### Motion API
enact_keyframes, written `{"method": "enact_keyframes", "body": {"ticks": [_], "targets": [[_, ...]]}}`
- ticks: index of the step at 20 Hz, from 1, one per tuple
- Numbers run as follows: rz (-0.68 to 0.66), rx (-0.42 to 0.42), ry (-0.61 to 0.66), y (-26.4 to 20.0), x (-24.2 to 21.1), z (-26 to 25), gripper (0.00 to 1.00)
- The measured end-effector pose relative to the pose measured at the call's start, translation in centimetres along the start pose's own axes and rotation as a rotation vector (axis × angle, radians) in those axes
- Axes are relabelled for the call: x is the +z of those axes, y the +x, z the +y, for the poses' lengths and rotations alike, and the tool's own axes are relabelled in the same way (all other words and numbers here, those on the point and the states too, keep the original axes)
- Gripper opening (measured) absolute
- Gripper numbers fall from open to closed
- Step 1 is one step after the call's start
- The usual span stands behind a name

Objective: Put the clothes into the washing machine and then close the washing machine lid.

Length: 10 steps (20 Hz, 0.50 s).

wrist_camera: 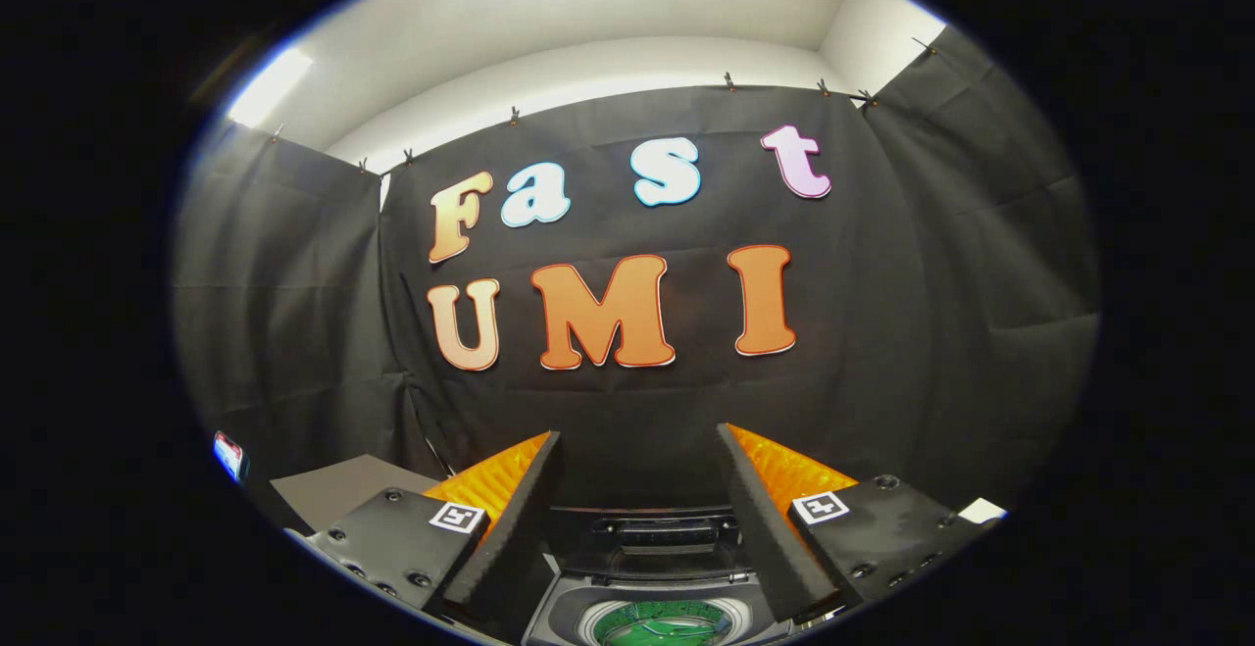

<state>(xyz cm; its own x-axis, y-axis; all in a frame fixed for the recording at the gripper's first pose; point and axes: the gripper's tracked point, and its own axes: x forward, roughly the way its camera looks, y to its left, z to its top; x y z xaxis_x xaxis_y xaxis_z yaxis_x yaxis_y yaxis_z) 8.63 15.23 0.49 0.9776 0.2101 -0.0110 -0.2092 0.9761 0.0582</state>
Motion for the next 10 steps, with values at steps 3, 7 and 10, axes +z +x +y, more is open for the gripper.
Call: {"method": "enact_keyframes", "body": {"ticks": [3, 7, 10], "targets": [[-0.004, -0.01, 0.006, -0.27, 0.15, -0.46, 0.98], [-0.006, -0.019, 0.008, -0.64, 0.29, -0.87, 0.98], [-0.001, -0.021, 0.014, -0.84, -0.08, -1.03, 0.98]]}}
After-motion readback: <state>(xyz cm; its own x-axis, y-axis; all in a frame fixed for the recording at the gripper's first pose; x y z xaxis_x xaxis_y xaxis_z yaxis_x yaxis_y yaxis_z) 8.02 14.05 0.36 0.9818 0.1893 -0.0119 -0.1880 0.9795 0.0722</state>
